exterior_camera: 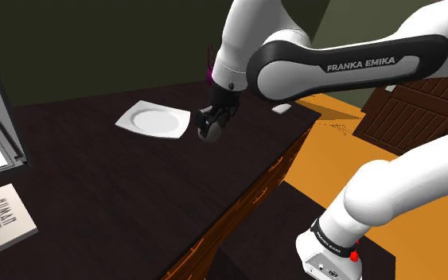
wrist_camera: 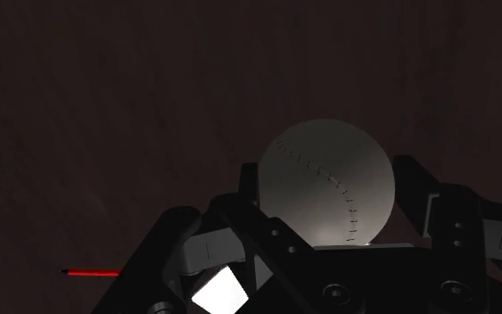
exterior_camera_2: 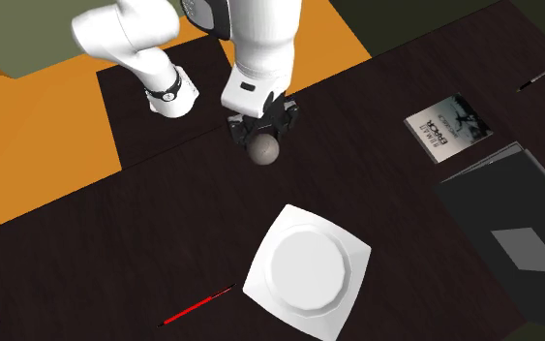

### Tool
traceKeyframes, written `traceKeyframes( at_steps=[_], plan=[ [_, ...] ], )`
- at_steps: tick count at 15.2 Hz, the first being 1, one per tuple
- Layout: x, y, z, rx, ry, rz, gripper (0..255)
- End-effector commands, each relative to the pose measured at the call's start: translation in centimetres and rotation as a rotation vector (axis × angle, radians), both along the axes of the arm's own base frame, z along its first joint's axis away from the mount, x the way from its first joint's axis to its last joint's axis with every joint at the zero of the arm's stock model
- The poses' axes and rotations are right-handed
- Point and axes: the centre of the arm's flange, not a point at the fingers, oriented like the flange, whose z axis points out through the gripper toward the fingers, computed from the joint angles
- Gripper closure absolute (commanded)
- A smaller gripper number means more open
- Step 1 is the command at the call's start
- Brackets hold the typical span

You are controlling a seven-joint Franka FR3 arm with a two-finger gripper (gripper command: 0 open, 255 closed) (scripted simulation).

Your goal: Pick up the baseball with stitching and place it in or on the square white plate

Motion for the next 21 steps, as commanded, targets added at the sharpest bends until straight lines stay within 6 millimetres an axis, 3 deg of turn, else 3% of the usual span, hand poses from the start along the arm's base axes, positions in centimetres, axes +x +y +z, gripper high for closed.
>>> traceKeyframes(
  at_steps=[1, 19, 21],
  plan=[
    [2.7, -0.1, 0.0, 0.000, -0.001, 0.000, 255],
    [26.5, -0.7, 0.3, 0.000, -0.001, 0.000, 255],
    [27.5, -0.8, -0.2, 0.000, -0.001, 0.000, 255]
  ],
)
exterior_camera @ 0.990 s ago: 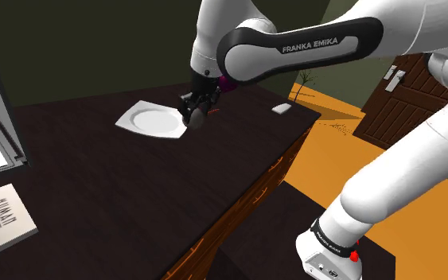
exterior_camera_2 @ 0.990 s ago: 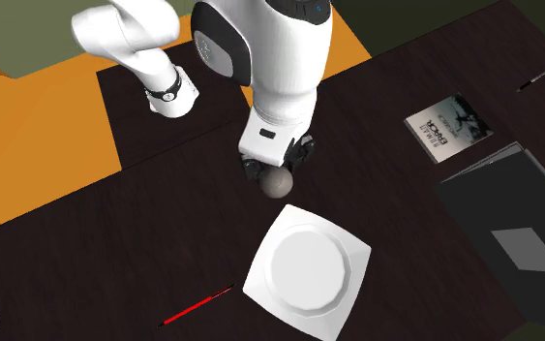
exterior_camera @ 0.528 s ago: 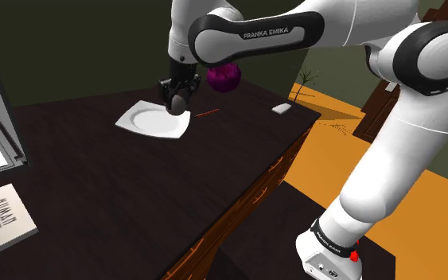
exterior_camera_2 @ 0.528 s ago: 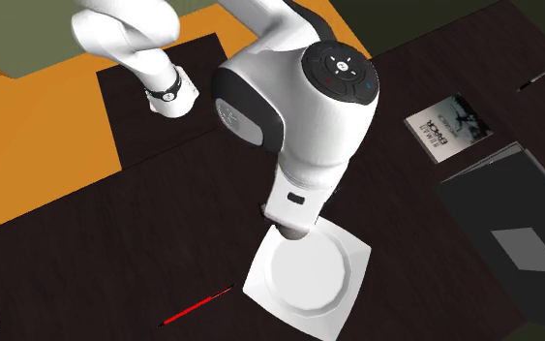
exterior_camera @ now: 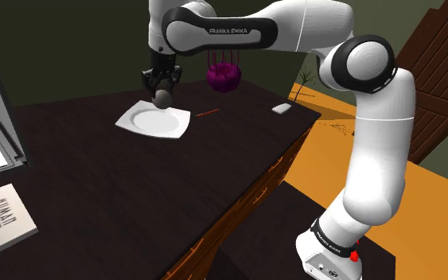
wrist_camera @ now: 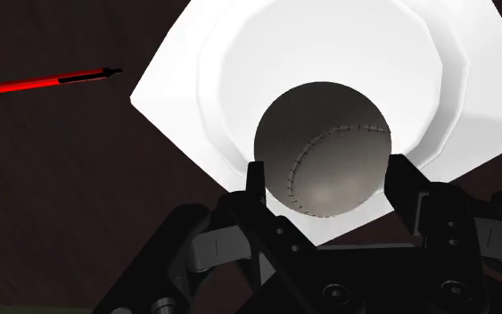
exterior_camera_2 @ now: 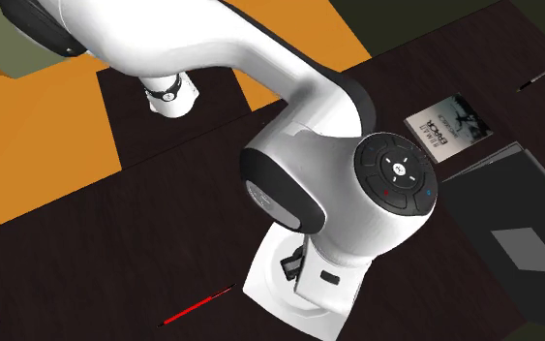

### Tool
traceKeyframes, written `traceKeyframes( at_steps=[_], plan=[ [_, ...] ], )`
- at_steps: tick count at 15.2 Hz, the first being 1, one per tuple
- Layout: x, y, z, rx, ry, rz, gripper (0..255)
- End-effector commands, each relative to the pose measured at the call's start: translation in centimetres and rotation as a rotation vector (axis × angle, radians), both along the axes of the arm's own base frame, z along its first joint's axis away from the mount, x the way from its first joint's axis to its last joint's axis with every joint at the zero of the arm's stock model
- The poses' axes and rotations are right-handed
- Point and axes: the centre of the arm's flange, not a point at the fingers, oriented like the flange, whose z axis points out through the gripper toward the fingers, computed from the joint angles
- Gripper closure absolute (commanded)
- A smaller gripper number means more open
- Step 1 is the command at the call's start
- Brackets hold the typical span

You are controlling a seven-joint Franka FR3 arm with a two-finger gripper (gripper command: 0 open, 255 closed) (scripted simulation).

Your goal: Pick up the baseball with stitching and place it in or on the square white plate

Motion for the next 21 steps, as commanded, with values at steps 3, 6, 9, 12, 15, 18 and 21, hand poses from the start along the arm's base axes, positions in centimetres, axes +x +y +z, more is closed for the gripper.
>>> traceKeyframes(
  at_steps=[3, 6, 9, 12, 15, 18, 21],
  plan=[
    [0.6, 0.0, -1.9, 0.000, -0.001, 0.000, 255],
    [0.6, 0.0, -3.4, 0.000, -0.001, 0.000, 255],
    [0.6, 0.0, -5.0, 0.000, -0.001, 0.000, 255],
    [0.6, 0.0, -6.6, 0.000, -0.001, 0.000, 255],
    [0.6, 0.0, -7.3, 0.000, -0.001, 0.000, 255],
    [0.6, 0.0, -7.3, 0.000, -0.001, 0.000, 255],
    [0.5, 0.0, -7.3, 0.000, 0.000, 0.000, 0]
  ],
)
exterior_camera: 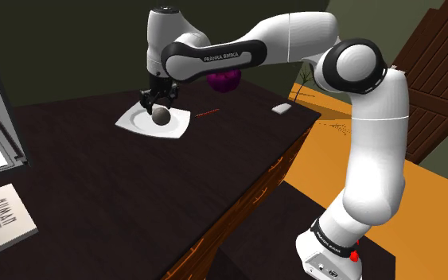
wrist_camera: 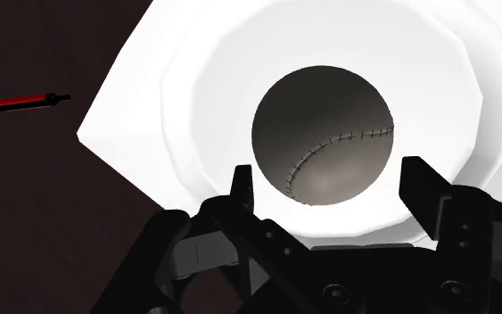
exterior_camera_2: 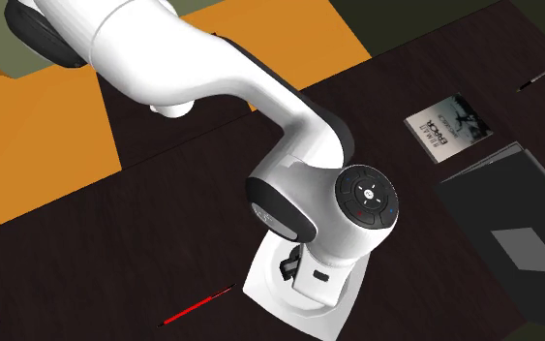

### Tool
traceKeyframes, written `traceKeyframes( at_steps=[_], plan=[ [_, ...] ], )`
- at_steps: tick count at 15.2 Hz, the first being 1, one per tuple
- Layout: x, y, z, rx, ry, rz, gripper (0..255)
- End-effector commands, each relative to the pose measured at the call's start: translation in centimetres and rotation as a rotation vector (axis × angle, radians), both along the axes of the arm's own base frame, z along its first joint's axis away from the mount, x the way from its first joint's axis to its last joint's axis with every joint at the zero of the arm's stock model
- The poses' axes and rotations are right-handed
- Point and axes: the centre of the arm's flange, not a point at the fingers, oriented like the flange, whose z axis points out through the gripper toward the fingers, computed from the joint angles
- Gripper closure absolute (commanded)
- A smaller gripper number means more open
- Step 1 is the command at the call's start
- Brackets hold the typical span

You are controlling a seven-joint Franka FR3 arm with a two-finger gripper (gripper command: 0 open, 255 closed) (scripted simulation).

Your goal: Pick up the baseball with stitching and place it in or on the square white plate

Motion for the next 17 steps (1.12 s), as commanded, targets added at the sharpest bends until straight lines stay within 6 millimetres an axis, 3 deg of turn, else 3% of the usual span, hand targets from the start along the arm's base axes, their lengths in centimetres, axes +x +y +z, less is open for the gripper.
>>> traceKeyframes(
  at_steps=[1, 5, 9, 17],
  plan=[
    [-0.1, 0.0, -0.3, -0.001, 0.005, 0.000, 0],
    [0.0, -0.1, -0.2, -0.001, 0.005, 0.000, 0],
    [-1.0, 0.6, 4.6, -0.001, 0.005, 0.000, 0],
    [-1.0, 0.6, 4.6, -0.001, 0.005, 0.000, 0]
  ],
)
